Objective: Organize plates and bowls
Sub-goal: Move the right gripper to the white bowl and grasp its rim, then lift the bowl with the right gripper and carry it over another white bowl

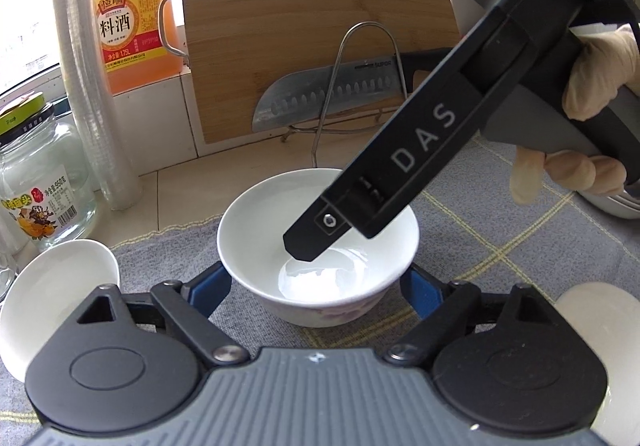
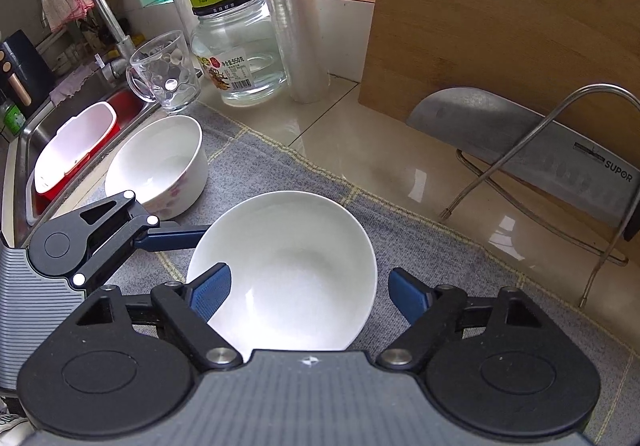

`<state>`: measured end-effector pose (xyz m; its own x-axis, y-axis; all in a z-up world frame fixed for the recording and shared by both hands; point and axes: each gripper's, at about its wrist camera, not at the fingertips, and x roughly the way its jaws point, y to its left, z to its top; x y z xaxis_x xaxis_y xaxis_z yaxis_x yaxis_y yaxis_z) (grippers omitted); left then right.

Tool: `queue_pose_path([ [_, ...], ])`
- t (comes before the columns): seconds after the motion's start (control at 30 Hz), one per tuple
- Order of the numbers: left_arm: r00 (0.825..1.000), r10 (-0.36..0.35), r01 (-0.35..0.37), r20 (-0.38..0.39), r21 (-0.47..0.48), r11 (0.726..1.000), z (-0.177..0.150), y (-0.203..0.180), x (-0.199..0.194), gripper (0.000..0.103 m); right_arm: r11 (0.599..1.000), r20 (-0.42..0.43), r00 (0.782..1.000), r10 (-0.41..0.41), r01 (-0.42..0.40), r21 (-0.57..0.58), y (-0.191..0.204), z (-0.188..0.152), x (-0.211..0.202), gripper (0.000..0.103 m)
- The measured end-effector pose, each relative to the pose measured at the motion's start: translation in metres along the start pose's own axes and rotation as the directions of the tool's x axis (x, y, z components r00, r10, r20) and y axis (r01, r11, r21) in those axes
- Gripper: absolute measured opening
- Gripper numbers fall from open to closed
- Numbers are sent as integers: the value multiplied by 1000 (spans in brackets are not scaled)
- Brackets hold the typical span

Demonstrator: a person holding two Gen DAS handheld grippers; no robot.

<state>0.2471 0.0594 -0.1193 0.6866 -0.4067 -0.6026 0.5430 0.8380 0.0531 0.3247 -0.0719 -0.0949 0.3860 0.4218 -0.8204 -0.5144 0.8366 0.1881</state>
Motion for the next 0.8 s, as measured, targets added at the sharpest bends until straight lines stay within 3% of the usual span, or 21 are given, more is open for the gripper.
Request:
queue_pose_path([
  [0.8, 1000, -17, 17, -17, -8, 1000, 2, 4, 3, 91, 998, -8, 998, 57, -56, 26, -3, 7, 11, 84],
])
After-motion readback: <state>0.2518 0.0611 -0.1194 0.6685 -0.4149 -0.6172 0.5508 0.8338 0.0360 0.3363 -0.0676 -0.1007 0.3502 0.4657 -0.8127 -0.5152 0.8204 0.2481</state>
